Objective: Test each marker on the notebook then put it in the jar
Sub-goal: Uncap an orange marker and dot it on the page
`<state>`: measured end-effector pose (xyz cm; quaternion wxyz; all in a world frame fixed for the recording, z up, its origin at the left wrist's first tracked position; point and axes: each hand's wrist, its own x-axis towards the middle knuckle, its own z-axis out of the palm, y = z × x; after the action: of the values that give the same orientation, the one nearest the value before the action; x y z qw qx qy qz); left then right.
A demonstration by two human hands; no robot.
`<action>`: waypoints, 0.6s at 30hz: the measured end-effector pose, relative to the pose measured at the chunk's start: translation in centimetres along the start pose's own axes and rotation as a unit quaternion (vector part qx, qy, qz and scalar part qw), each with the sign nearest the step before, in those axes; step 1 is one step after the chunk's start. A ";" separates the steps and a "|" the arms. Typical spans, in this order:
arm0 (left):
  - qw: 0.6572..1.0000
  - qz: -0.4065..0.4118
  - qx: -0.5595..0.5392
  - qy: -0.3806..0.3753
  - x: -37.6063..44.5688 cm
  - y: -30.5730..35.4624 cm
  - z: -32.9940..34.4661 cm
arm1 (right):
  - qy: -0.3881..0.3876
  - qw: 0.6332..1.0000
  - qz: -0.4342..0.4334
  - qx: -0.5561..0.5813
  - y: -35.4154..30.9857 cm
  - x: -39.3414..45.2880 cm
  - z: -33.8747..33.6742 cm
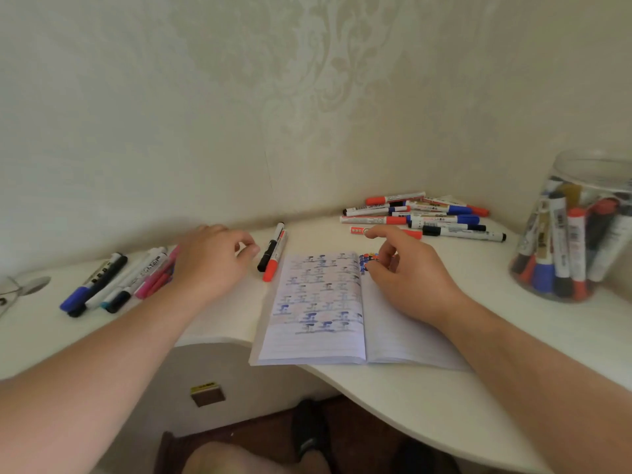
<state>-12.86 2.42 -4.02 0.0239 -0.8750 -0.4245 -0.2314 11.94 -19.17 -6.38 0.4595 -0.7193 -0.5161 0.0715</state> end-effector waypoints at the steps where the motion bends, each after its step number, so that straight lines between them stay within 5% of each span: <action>1: 0.998 -0.018 -0.046 -0.038 0.3 1.4 0.1 | 0.001 1.000 -0.003 0.000 0.0 0.0 0.0; 4: 0.984 -0.067 -0.132 -0.104 1.1 3.9 1.1 | 0.003 1.000 -0.004 0.001 0.1 0.0 0.0; 12: 0.981 -0.025 0.058 -0.182 2.9 4.5 1.8 | 0.007 1.000 -0.013 0.007 0.1 0.3 -0.3; 18: 0.990 -0.009 0.085 -0.110 3.2 6.0 1.4 | 0.063 0.997 -0.007 0.035 -0.2 0.5 -0.8</action>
<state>-6.14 1.27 -2.98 0.0490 -0.8860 -0.4508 -0.0975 12.49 -19.22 -5.58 0.5167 -0.7022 -0.4880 0.0410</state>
